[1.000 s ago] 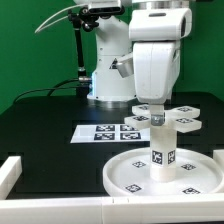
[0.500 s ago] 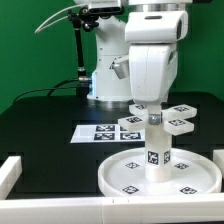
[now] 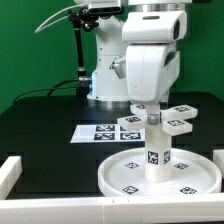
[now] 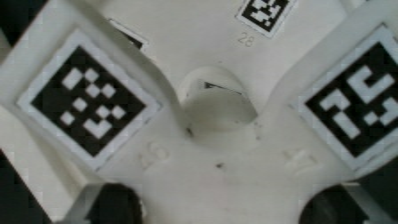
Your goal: Assemble round table
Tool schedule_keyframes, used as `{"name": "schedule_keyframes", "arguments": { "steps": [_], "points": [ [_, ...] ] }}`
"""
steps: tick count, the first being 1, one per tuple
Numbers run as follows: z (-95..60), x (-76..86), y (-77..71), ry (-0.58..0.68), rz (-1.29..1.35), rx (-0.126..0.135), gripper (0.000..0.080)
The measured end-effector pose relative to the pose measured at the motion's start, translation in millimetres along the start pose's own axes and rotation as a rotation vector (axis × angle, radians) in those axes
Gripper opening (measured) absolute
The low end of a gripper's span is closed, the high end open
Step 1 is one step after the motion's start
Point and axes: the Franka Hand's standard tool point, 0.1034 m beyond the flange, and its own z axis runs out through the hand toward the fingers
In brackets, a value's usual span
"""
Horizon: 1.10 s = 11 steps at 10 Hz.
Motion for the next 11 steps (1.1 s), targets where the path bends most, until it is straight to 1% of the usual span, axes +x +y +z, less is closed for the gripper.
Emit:
{"name": "schedule_keyframes", "arguments": {
  "steps": [4, 7, 8, 11],
  "points": [
    [0.8, -1.5, 0.0, 0.005, 0.415, -0.006, 0.0442],
    [0.7, 7.7, -6.0, 0.01, 0.744, -0.005, 0.0442],
    [-0.1, 9.0, -6.9, 0.018, 0.825, -0.017, 0.0442],
    [0.9, 7.8, -6.8, 0.021, 1.045, -0.008, 0.0442]
  ]
}}
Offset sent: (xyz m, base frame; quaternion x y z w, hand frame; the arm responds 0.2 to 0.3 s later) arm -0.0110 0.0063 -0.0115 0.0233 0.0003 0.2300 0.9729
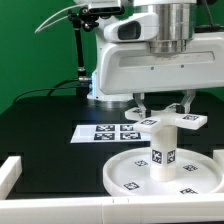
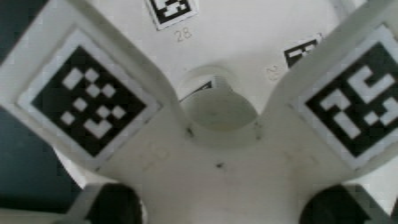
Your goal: Assemble round table
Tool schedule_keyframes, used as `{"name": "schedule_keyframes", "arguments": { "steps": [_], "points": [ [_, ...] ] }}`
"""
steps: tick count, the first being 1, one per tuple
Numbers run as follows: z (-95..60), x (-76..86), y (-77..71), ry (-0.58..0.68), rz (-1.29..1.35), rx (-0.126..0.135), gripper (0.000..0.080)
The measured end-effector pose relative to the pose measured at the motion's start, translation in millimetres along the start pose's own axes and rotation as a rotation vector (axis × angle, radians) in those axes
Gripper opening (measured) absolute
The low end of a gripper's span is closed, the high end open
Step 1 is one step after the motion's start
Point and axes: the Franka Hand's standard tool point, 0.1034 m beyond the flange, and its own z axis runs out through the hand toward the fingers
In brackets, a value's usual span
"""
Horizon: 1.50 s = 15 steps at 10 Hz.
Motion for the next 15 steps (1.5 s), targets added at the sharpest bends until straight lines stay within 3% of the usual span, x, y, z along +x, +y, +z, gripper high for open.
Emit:
{"name": "schedule_keyframes", "arguments": {
  "steps": [3, 6, 13, 15],
  "points": [
    [0.3, -0.3, -0.1, 0.0, 0.206, 0.005, 0.0442],
    [0.6, -0.5, 0.8, -0.004, 0.53, 0.042, 0.0442],
    [0.8, 0.4, 1.2, -0.013, 0.953, 0.061, 0.0442],
    [1.3, 0.0, 2.4, -0.024, 1.162, 0.081, 0.0442]
  ]
}}
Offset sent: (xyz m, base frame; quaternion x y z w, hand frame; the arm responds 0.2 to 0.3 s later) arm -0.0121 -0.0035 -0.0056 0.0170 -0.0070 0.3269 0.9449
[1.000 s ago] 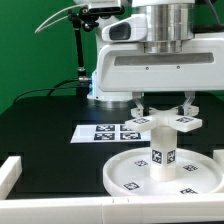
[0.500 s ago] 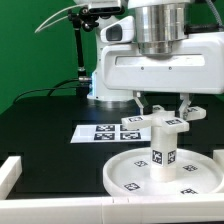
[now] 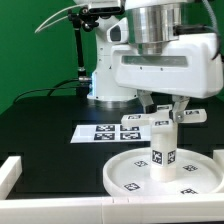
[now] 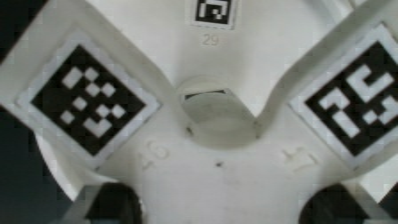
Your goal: Assemble round table
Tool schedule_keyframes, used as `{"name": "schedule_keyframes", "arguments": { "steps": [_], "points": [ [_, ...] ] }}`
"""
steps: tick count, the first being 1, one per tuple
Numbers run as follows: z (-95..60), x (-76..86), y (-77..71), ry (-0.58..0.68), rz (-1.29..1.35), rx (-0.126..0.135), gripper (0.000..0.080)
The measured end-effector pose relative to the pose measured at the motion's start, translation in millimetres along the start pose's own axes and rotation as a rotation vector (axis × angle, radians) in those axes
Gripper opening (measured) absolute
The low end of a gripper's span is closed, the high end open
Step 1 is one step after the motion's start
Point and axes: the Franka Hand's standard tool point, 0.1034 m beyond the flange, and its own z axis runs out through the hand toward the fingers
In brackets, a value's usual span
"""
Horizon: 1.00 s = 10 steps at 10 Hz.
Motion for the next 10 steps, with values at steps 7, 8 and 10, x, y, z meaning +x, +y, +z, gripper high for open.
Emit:
{"name": "schedule_keyframes", "arguments": {
  "steps": [7, 8, 10],
  "points": [
    [0.2, -0.5, 1.2, -0.04, 0.674, 0.05, 0.0442],
    [0.5, -1.0, 1.4, -0.039, 0.789, 0.07, 0.0442],
    [0.3, -1.0, 1.0, -0.051, 0.948, 0.072, 0.0442]
  ]
}}
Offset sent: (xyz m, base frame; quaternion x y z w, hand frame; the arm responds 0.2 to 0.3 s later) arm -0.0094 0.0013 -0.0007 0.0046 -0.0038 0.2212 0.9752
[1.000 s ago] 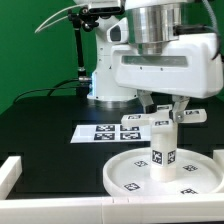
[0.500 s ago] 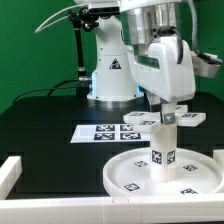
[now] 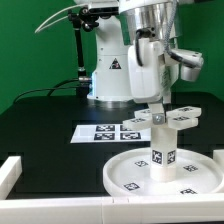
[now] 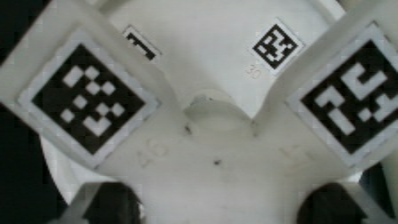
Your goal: Assemble round table
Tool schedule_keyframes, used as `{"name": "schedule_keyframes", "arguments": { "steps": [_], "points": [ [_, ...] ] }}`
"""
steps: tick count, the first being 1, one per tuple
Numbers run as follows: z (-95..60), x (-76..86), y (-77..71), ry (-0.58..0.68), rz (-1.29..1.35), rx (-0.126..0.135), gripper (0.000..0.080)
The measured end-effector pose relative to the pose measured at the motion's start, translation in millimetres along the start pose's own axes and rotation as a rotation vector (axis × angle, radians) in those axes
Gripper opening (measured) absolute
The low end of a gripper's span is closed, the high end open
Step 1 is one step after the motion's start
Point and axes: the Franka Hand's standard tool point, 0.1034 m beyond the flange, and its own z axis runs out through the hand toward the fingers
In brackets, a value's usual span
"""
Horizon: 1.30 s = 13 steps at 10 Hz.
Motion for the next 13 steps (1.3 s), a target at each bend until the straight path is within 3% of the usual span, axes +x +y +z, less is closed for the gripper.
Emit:
{"name": "schedule_keyframes", "arguments": {
  "steps": [4, 5, 8, 11, 13],
  "points": [
    [-0.9, 0.2, -0.3, -0.015, 0.056, -0.007, 0.0442],
    [-7.7, -1.9, -2.8, -0.023, -0.007, -0.018, 0.0617],
    [-32.0, -12.0, -7.7, -0.052, -0.086, -0.003, 0.0648],
    [-28.4, -11.7, -6.5, -0.048, -0.166, -0.004, 0.0649],
    [-24.1, -10.6, -4.5, -0.041, -0.453, -0.016, 0.0649]
  ]
}}
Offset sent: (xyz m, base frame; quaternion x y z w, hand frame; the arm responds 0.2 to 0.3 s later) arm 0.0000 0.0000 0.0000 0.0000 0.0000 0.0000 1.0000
